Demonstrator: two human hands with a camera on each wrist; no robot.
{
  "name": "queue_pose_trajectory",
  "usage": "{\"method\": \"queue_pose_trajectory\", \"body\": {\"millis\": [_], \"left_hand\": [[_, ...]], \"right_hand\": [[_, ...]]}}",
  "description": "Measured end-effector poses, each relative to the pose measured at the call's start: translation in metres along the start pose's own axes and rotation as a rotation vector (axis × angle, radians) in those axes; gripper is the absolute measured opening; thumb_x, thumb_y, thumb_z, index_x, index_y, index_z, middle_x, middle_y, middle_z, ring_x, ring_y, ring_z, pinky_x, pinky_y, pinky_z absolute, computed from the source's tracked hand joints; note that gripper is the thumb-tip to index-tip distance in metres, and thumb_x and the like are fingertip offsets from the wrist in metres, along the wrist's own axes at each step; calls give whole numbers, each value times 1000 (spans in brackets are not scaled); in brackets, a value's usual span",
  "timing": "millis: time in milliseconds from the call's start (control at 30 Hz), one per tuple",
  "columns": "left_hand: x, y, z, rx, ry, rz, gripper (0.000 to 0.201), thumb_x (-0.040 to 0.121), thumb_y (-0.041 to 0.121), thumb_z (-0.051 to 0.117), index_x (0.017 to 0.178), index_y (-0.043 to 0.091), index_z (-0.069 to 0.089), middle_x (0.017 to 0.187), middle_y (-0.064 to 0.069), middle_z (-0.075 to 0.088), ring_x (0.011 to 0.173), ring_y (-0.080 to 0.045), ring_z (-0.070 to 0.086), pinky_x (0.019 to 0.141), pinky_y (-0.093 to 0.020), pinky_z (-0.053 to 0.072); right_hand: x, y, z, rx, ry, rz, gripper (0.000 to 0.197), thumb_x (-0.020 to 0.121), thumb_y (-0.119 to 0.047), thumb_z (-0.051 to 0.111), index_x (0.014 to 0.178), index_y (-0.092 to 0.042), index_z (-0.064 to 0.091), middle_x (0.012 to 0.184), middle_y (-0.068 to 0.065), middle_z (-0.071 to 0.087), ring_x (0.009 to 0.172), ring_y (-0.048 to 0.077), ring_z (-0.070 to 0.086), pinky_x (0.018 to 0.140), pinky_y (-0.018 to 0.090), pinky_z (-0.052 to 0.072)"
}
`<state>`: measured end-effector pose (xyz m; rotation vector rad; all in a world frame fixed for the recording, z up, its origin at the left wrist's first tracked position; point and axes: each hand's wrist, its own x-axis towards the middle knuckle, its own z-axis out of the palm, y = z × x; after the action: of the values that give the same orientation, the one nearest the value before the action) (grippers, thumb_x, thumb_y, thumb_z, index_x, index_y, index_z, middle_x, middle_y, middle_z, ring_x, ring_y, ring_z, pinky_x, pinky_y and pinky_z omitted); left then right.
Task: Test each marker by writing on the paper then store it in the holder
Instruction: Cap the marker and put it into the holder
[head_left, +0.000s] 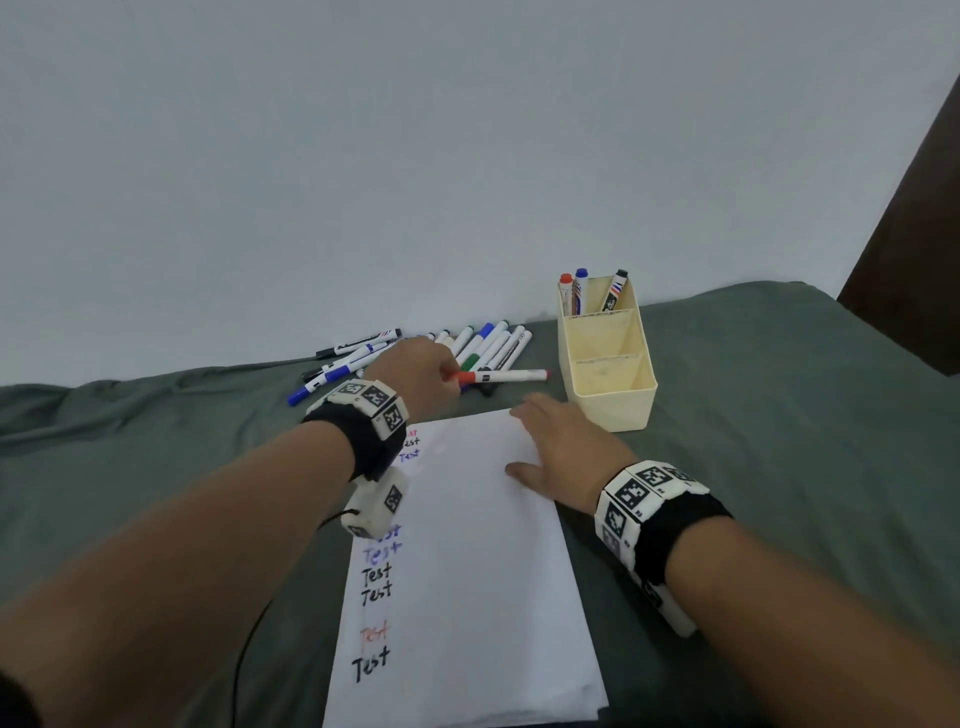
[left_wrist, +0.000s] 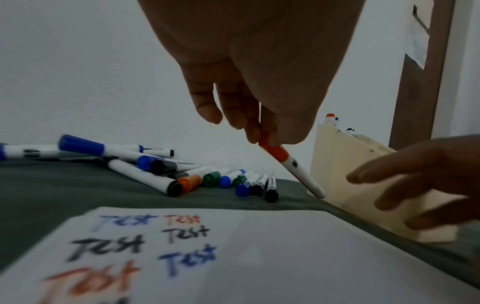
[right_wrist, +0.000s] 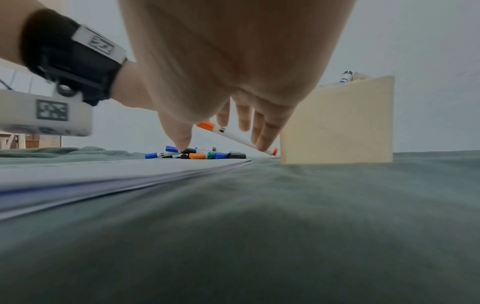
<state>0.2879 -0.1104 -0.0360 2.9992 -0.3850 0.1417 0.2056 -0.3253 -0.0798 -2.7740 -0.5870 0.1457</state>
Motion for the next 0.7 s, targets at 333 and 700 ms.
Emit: {"method": "queue_pose_trajectory", "body": {"millis": [333, 700], "left_hand": [[-78, -4, -23, -188, 76, 293, 12, 82, 24, 68, 93, 29, 69, 85, 16, 54, 78, -5, 49, 68, -17, 39], [-73, 36, -11, 161, -175, 241, 23, 102, 45, 37, 98, 27, 50, 81, 2, 56, 76, -20, 56, 62, -33, 41]], "right_hand": [[-2, -10, -7, -47, 38, 19, 37, 106, -32, 43, 142, -23, 48, 127, 6, 62, 114, 27, 57, 92, 39, 49], [-10, -18, -18, 20, 39, -21, 27, 106, -30, 47, 127, -18, 59, 116, 6, 65, 101, 24, 60, 87, 37, 47]]}}
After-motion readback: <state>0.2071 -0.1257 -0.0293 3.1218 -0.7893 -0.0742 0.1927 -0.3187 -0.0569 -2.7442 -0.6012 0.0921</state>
